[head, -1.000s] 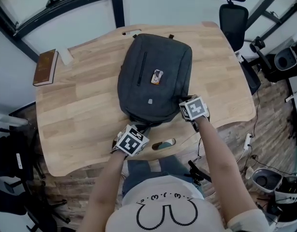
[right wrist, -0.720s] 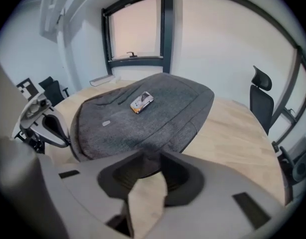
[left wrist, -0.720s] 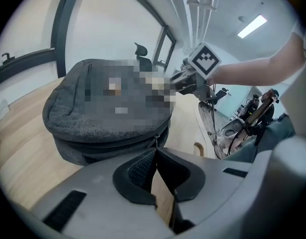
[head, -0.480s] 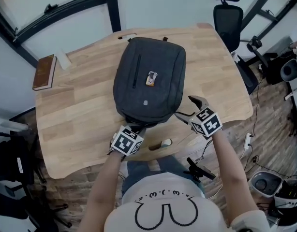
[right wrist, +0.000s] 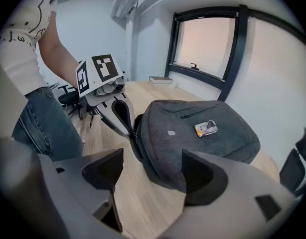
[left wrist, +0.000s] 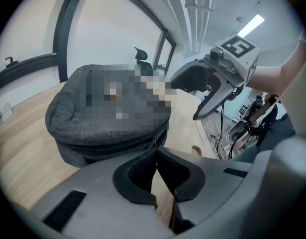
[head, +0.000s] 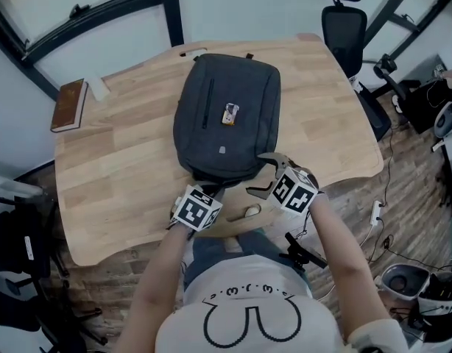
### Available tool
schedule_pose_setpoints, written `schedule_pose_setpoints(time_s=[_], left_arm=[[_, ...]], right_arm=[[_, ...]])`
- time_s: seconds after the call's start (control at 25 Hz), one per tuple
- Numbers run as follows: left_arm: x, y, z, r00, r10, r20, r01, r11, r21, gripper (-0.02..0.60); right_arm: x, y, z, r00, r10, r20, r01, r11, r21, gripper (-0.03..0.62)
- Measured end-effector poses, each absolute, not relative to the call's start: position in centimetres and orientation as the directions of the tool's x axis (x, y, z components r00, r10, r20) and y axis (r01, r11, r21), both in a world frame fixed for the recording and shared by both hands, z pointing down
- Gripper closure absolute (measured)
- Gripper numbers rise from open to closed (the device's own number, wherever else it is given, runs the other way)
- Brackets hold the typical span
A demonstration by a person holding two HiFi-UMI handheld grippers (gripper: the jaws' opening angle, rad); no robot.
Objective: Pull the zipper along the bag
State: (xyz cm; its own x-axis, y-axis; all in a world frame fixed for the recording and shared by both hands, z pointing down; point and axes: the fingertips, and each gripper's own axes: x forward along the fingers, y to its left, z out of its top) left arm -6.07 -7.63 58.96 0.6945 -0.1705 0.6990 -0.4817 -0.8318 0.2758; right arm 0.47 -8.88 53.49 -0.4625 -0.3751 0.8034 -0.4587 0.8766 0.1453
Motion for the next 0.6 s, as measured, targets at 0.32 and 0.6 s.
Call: schedule_pose_setpoints(time_s=[0.32, 0.6], left_arm=[[-4.3, -7.0, 59.1, 0.703, -0.179, 0.688, -0.456, -0.857, 0.242, 0.565], [-5.2, -7.4, 59.4, 0.666, -0.223, 0.711, -0.517, -0.826, 0.226, 0.565]], right_arm=[[-1.7, -9.5, 58.2, -0.344, -0.248, 0.905, -0.266, 0.951, 0.160, 0.363], [-2.3, -9.4, 58.8, -0.317, -0.258, 0.913, -0.241, 0.953, 0.186, 0.490]])
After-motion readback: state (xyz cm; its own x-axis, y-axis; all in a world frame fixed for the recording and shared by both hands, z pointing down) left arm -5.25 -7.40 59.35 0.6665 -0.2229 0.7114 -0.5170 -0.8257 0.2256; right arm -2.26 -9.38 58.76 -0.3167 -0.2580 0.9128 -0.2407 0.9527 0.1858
